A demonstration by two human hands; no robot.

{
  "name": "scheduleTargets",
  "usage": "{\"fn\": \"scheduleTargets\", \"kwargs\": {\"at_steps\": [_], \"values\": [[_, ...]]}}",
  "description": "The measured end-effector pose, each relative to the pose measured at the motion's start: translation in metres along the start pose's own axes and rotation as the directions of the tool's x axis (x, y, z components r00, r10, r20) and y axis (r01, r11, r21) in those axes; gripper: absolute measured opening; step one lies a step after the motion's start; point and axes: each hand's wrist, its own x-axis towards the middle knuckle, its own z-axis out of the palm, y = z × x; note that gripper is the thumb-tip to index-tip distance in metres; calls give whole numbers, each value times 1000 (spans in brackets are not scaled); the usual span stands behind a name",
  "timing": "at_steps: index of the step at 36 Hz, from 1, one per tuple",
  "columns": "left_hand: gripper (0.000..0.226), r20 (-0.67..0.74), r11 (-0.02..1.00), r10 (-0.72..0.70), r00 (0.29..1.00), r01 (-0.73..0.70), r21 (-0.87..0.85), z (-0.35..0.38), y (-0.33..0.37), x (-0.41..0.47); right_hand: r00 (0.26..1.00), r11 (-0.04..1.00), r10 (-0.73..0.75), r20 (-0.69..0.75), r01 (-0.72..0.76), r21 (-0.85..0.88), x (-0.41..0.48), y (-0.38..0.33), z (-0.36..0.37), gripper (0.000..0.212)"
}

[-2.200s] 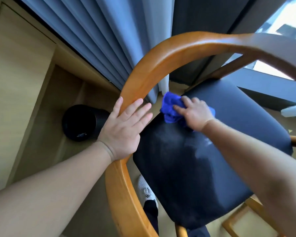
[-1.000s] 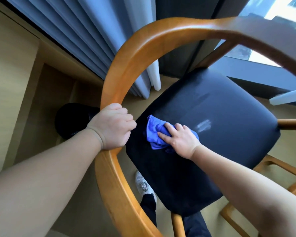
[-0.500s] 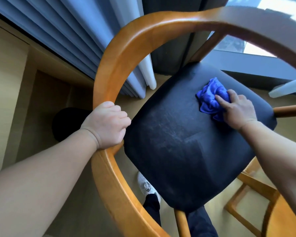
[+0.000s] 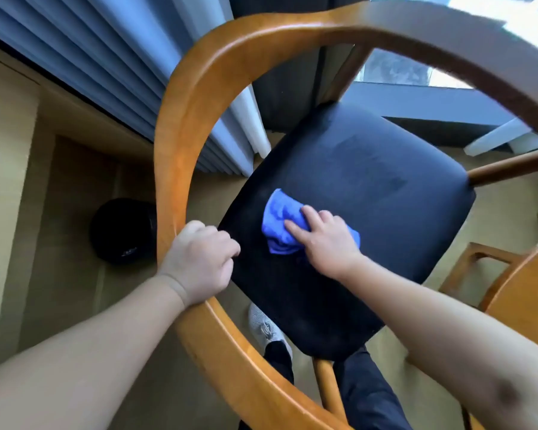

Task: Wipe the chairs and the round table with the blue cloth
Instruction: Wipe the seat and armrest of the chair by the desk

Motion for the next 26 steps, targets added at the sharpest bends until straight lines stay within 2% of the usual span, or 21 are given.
{"fn": "scheduleTargets", "kwargs": {"at_steps": [4,9,16,20,22,24,26], "values": [[29,6,995,-88,996,88,-36,5,9,-9,992,996,-53,112,61,-63,-6,-22,22,61],[28,75,1000,-19,997,19,6,5,14,-6,989,996,-78,124,83,-33,-9,-14,28,61],[29,122,997,-76,990,76,3,2,11,-7,983,997,-70,169,73,-8,-15,4,21,65],[29,132,996,-87,987,86,15,0,12,-5,984,997,-60,170,66,-32,-33,48,10,47],[27,137,996,-91,986,88,22,-1,13,-5,991,996,16,133,-5,-85,-48,89,1,46],[21,140,995,-98,985,96,18,-2,13,-5,976,978,188,106,-176,-110,-63,128,-10,57],[17,143,995,-97,985,95,19,-2,13,-6,929,930,358,88,-347,-122,-74,152,-18,63]]}}
